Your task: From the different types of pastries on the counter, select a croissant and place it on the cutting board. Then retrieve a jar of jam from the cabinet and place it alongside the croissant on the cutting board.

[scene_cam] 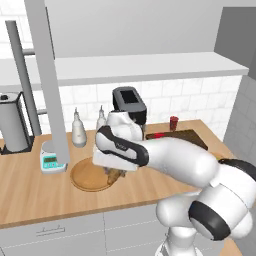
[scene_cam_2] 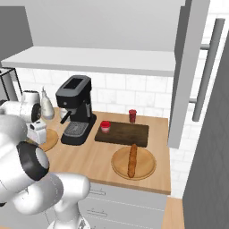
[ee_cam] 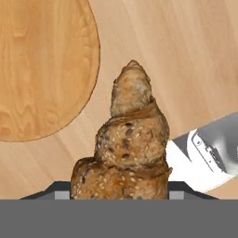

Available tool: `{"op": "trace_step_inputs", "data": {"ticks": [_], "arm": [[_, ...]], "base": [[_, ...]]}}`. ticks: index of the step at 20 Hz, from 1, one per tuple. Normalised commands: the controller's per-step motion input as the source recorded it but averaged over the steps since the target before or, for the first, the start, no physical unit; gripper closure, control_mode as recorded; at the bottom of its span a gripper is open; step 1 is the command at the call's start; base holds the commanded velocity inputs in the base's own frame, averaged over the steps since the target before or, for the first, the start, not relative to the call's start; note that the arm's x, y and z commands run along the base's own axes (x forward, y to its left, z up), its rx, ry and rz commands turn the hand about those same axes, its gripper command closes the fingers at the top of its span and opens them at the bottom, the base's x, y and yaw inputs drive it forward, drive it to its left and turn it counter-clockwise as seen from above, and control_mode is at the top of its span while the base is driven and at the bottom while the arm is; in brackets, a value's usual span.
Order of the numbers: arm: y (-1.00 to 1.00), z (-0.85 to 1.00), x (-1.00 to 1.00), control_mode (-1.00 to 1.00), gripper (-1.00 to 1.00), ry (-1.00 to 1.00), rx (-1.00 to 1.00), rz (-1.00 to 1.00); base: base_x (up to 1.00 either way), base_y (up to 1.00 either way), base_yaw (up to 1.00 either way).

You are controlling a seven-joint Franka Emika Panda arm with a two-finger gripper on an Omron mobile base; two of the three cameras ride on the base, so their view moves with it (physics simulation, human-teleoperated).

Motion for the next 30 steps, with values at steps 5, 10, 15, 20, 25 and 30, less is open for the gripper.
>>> {"op": "trace_step_inputs", "data": {"ticks": [5, 10, 15, 20, 25, 30], "arm": [[-0.99, 0.26, -0.39, -1.00, 1.00, 0.01, -0.10, 0.02], [-1.00, 0.29, -0.17, -1.00, 1.00, 0.00, -0.13, 0.04], [-0.81, 0.44, 0.01, -1.00, 1.00, -0.08, -0.10, 0.08], [-0.33, -0.08, 0.02, -1.00, 1.00, -0.19, 0.00, 0.03], [-0.70, -0.39, 0.00, -1.00, 1.00, -0.26, 0.00, 0.00], [-0.84, 0.10, 0.26, -1.00, 1.00, -0.08, 0.05, 0.00]], "base": [[0.00, 0.00, 0.00], [0.00, 0.00, 0.00], [0.00, 0.00, 0.00], [0.00, 0.00, 0.00], [0.00, 0.00, 0.00], [0.00, 0.00, 0.00]]}}
